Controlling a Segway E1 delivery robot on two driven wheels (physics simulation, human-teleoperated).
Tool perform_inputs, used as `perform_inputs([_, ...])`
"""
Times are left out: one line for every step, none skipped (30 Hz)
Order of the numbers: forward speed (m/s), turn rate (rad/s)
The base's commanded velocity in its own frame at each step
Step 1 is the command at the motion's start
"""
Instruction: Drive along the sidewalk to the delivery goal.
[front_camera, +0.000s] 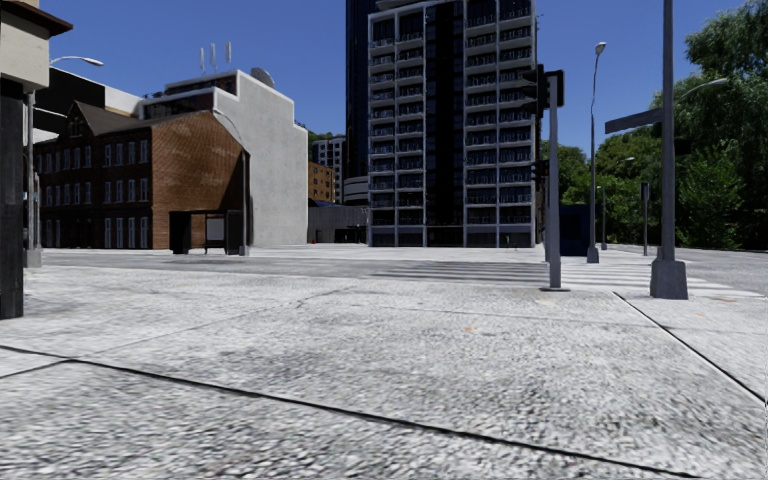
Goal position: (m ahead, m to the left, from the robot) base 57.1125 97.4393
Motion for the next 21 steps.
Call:
perform_inputs([2.0, 0.0])
perform_inputs([2.0, 0.0])
perform_inputs([2.0, 0.0])
perform_inputs([2.0, 0.0])
perform_inputs([2.0, 0.0])
perform_inputs([2.0, -0.08])
perform_inputs([2.0, -0.21])
perform_inputs([2.0, -0.25])
perform_inputs([2.0, -0.28])
perform_inputs([2.0, -0.28])
perform_inputs([2.0, -0.29])
perform_inputs([2.0, -0.29])
perform_inputs([2.0, -0.29])
perform_inputs([2.0, -0.3])
perform_inputs([2.0, -0.3])
perform_inputs([2.0, -0.3])
perform_inputs([2.0, -0.3])
perform_inputs([2.0, -0.3])
perform_inputs([2.0, -0.3])
perform_inputs([2.0, -0.3])
perform_inputs([2.0, -0.3])
